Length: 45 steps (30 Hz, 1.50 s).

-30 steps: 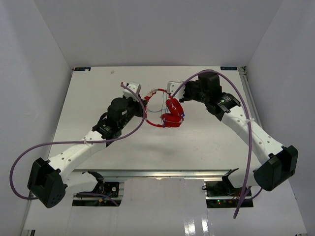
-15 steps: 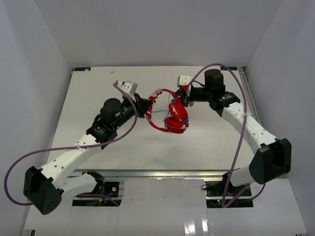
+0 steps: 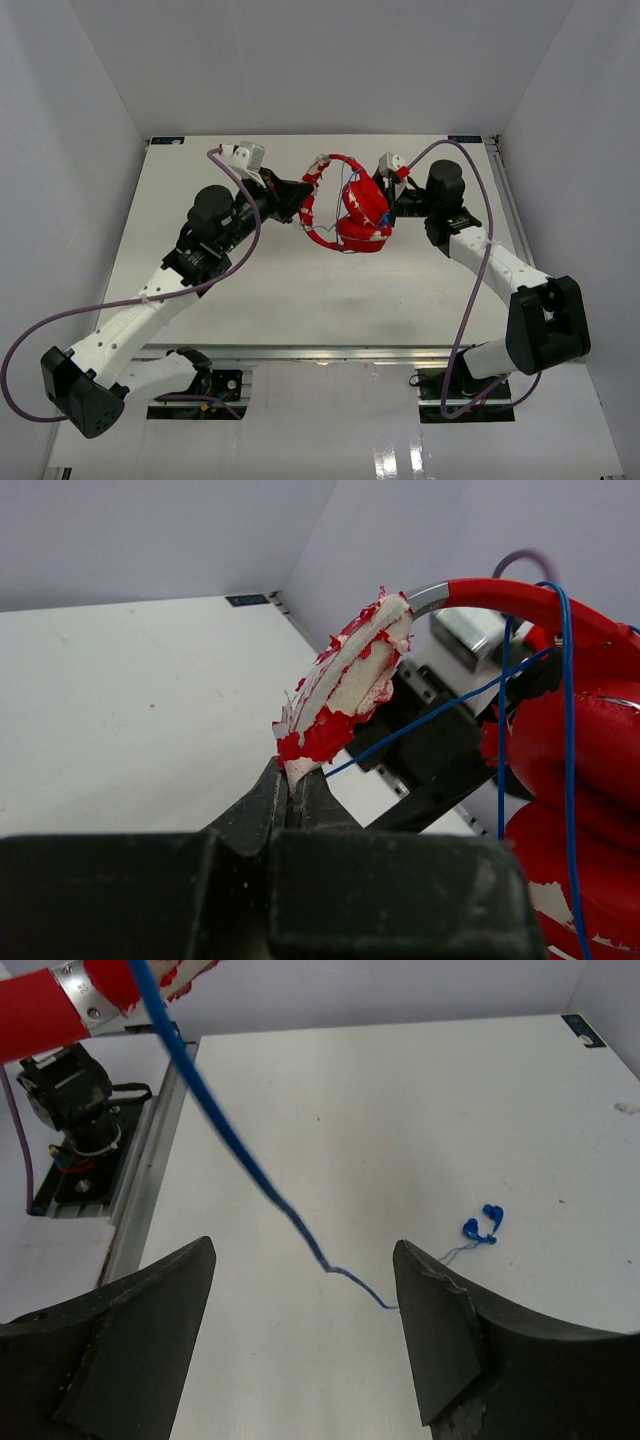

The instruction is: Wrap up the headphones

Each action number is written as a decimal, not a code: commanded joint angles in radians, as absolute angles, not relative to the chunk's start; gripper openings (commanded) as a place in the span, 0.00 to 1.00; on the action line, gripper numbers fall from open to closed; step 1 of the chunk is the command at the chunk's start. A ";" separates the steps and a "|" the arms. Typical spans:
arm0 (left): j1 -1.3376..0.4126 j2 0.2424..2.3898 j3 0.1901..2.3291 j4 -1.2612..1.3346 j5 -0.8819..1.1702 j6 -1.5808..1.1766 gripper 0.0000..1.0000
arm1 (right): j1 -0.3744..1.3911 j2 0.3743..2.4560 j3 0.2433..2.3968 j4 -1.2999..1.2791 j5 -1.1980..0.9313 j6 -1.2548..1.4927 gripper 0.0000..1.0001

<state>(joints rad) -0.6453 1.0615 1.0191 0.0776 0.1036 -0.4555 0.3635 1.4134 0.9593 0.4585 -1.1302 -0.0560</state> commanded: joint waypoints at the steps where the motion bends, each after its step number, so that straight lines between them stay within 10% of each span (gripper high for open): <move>1: -0.647 1.062 1.155 0.114 0.138 -0.578 0.00 | 0.370 1.456 0.863 1.076 -1.188 0.397 0.80; 11: -0.649 1.087 1.266 0.098 0.138 -0.685 0.00 | 0.371 1.632 0.856 1.521 -1.099 0.669 0.82; 25: -0.649 1.100 1.334 0.069 0.131 -0.723 0.00 | 0.481 1.588 0.885 1.123 -1.075 0.279 0.80; 34: -0.649 1.117 1.418 0.081 0.054 -0.791 0.00 | 0.530 1.698 0.786 1.373 -1.080 0.420 0.62; 40: -0.649 1.142 1.482 0.077 -0.021 -0.808 0.00 | 0.551 1.746 0.793 1.480 -1.106 0.524 0.21; 45: -0.649 1.125 1.467 0.077 -0.160 -0.784 0.00 | 0.552 1.687 0.740 1.434 -1.127 0.486 0.08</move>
